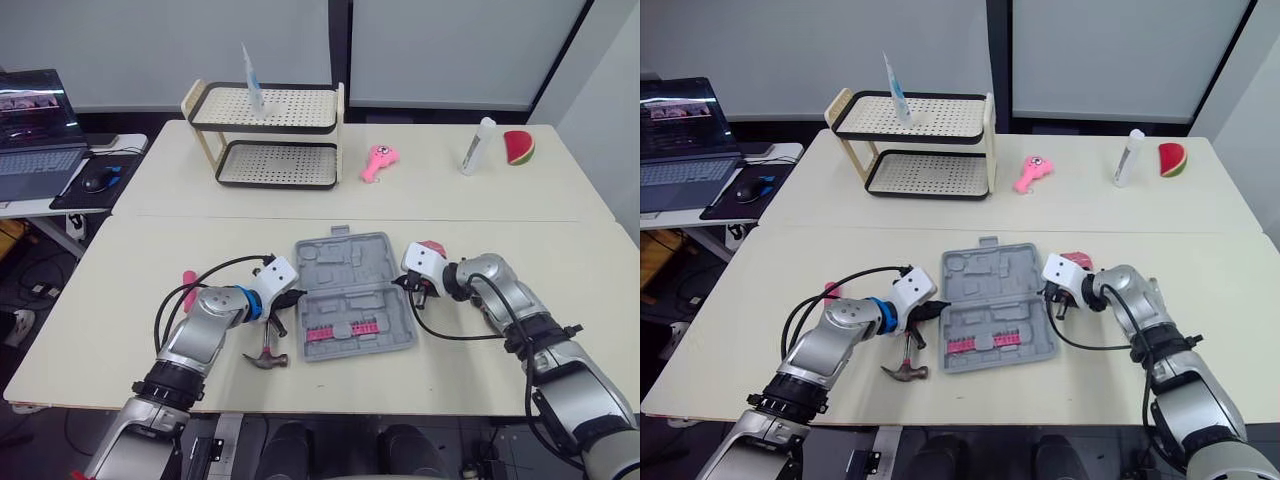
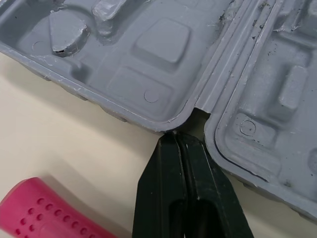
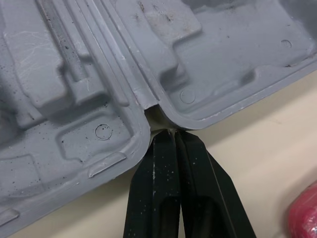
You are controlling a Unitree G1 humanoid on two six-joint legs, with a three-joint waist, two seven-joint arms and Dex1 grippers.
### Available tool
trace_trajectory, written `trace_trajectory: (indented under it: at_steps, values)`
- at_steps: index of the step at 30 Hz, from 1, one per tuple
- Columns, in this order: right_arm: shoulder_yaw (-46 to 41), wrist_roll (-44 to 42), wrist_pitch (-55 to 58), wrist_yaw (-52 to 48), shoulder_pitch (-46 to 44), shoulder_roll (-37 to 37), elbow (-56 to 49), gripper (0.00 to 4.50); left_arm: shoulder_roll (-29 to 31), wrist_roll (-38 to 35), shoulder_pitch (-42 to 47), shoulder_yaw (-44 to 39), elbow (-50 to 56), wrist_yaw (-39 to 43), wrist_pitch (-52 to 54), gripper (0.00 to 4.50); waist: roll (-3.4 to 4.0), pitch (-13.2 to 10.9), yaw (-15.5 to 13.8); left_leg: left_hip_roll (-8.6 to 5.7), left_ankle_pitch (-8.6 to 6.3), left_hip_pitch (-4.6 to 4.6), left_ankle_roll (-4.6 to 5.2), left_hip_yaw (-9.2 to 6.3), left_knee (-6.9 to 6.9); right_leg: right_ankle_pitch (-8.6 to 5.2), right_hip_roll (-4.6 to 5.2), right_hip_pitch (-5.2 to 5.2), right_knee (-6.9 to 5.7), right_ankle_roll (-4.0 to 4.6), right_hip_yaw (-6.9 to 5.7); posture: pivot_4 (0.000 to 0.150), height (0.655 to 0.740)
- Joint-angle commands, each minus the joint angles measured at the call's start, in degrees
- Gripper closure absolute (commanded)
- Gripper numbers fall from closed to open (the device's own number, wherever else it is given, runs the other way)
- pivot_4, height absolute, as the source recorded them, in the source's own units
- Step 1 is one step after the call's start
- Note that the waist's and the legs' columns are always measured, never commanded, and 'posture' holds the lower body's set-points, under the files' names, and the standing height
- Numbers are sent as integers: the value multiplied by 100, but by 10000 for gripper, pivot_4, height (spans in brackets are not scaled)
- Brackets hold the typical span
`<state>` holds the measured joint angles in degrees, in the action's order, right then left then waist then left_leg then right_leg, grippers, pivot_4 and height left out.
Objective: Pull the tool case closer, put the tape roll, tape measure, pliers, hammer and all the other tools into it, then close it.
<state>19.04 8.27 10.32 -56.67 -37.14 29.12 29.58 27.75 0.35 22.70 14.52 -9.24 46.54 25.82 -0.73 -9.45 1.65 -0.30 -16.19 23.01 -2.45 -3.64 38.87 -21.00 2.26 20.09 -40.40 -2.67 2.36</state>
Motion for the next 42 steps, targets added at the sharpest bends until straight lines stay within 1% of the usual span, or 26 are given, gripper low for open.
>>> trace_trajectory:
  at_steps: [1,7,14,16,23,30,42]
  values:
    - [-105,-214,197,-262,247,103,-742,44895,-213,-106,-56,320,431,215,100,45000,0,0,-5,0,0,0,0,0,0,0,0,-1,1,0,0,1500,7290]
    - [-220,-342,800,-434,895,411,-1806,44895,-185,-135,-238,452,842,350,344,45000,0,0,2,0,-1,1,1,-2,-1,0,0,-5,7,0,0,1500,7290]
    - [-315,-536,1582,-492,1596,689,-3060,44895,21,-179,-680,548,1526,474,649,45000,0,0,1,0,-2,1,4,-7,-4,0,-2,-9,12,0,1,1500,7290]
    - [-335,-595,1793,-504,1797,773,-3393,44895,76,-209,-822,559,1705,484,750,45000,0,0,-2,0,-12,1,22,-10,-4,0,-2,-10,13,0,1,1500,7290]
    - [-405,-761,2261,-528,2349,1108,-4147,44895,180,-288,-1115,644,2059,587,981,45000,0,0,-10,-1,-14,-2,25,-21,-5,0,-4,-29,32,0,-3,1500,7290]
    - [-470,-887,2480,-436,2624,1275,-4402,44895,153,-297,-1074,743,2055,562,1061,45000,0,0,-17,-5,-15,-9,27,-43,-5,-1,-4,-55,44,-1,-7,1500,7290]
    - [-467,-974,2601,-363,2908,1434,-4599,44895,319,-440,-1126,851,2261,763,1343,45000,0,0,-18,-6,-15,-9,27,-50,-5,-1,-4,-62,50,-1,-11,1500,7290]
